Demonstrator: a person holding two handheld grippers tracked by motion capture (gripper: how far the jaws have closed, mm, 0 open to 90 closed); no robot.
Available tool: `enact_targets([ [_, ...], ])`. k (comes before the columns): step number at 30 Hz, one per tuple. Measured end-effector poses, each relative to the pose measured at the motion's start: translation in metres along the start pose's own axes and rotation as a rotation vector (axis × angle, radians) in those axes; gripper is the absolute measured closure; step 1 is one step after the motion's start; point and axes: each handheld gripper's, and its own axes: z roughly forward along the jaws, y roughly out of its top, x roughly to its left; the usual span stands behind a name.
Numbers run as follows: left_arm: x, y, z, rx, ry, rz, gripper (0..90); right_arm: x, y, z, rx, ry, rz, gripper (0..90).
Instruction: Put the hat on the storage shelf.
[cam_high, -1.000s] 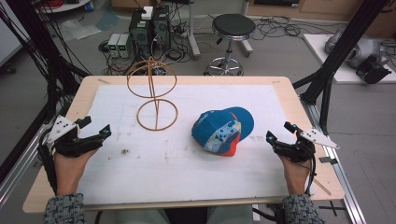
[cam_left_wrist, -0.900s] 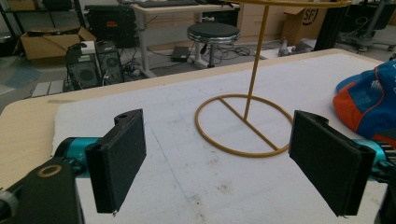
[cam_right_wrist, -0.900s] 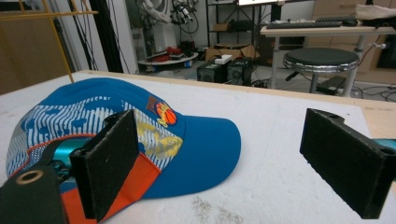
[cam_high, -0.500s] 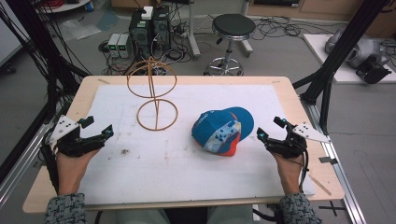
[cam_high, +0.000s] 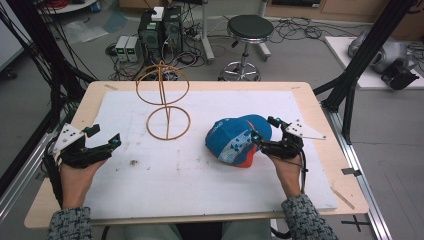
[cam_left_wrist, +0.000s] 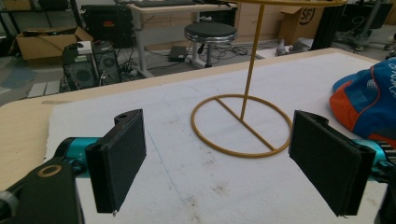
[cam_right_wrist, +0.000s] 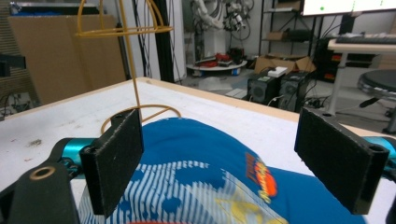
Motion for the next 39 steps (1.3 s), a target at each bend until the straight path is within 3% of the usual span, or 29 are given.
enact_targets([
  [6,-0.001,0.000,0.000,-0.002,-0.002,0.000,19.3,0.003,-0.008,0.029,0.085,0.031,-0.007,23.3],
  [12,-0.003,0.001,0.002,0.003,-0.009,0.008,19.5,0.004,-0.011,0.045,0.122,0.071,-0.025,30.9],
  [26,-0.003,-0.001,0.003,0.002,-0.021,0.000,19.5,0.003,-0.013,0.054,0.185,0.058,-0.038,46.7],
  [34,-0.002,-0.001,0.003,-0.003,-0.019,-0.005,19.5,0.000,-0.015,0.055,0.206,0.027,-0.047,41.9],
  [39,0.000,-0.001,0.002,-0.003,-0.020,-0.008,19.5,-0.001,-0.016,0.052,0.219,0.025,-0.042,43.8],
])
